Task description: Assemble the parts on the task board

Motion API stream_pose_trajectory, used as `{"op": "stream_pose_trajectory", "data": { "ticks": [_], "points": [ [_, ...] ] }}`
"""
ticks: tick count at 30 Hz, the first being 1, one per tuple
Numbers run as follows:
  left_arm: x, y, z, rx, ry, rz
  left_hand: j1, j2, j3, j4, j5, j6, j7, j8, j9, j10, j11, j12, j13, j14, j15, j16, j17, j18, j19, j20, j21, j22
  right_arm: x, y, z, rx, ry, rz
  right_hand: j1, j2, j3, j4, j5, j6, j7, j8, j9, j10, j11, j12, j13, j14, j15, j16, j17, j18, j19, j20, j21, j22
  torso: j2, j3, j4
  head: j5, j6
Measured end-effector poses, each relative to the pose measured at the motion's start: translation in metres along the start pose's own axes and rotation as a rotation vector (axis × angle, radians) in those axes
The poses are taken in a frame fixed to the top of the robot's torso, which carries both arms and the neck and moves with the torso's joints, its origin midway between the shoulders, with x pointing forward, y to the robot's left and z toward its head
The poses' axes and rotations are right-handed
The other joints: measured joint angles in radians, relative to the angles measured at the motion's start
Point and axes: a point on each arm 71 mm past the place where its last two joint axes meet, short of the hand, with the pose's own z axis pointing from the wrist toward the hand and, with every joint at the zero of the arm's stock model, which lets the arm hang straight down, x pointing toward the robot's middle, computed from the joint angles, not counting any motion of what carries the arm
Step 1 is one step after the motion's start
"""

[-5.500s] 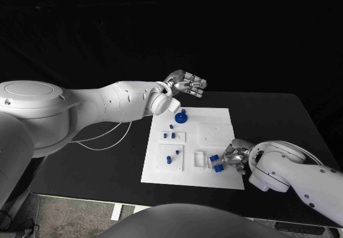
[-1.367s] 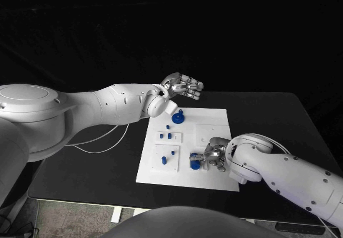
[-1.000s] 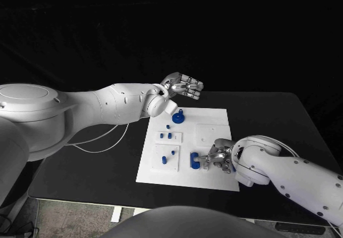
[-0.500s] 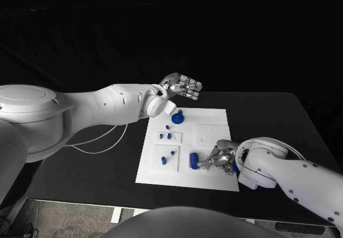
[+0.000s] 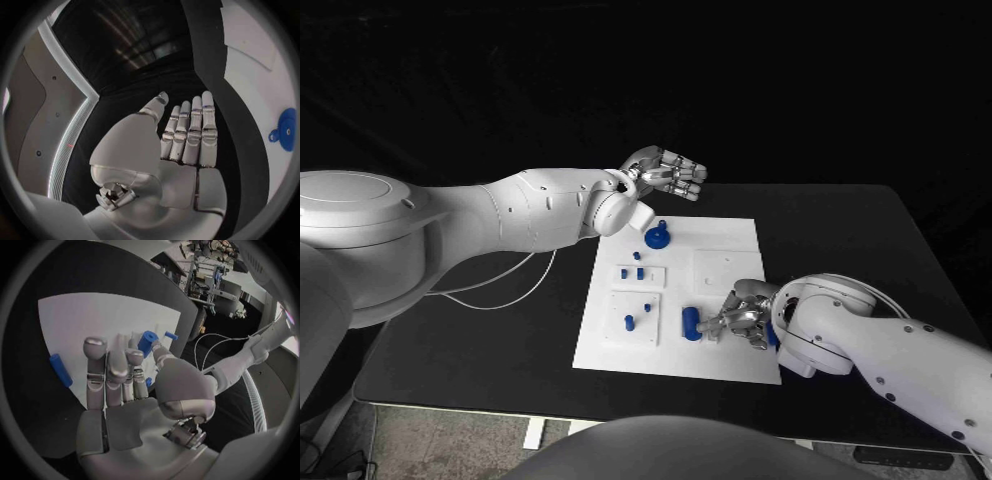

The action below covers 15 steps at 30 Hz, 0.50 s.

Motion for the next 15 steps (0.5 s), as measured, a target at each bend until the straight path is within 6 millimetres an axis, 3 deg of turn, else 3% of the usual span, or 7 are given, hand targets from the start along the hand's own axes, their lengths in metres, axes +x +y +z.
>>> {"op": "stream_pose_trajectory", "data": {
  "ticks": [4, 15],
  "points": [
    [0.0001, 0.0000, 0.0000, 0.000, 0.001, 0.000, -0.001, 0.001, 0.000, 0.000, 0.000, 0.000, 0.000, 0.000, 0.000, 0.000, 0.000, 0.000, 0.000, 0.000, 0.000, 0.000, 0.000, 0.000, 0.000, 0.000, 0.000, 0.000, 0.0000, 0.0008, 0.0023, 0.004, 0.001, 0.002, 0.009, 0.009, 0.001, -0.035, 0.005, 0.003, -0.003, 0.000, 0.000, 0.000, 0.000, 0.000, 0.000, 0.000, 0.000, 0.000, 0.000, 0.000, 0.000, 0.000, 0.000, 0.000, 0.000, 0.0004, 0.0012, 0.000, -0.002],
    [0.0003, 0.0000, -0.0001, 0.000, 0.002, -0.002, -0.007, 0.007, -0.004, 0.004, 0.000, 0.000, 0.000, 0.000, 0.000, 0.000, 0.000, 0.000, 0.000, 0.000, 0.000, 0.000, 0.000, 0.000, 0.000, 0.000, 0.000, -0.001, -0.0006, 0.0017, 0.0070, 0.014, -0.032, -0.020, -0.001, 0.012, 0.006, -0.046, 0.033, 0.010, -0.003, 0.000, 0.000, 0.004, -0.004, 0.000, -0.002, 0.000, 0.000, 0.000, -0.002, 0.000, 0.000, 0.000, 0.000, 0.000, 0.000, -0.0001, 0.0001, 0.002, -0.006]
  ]
}}
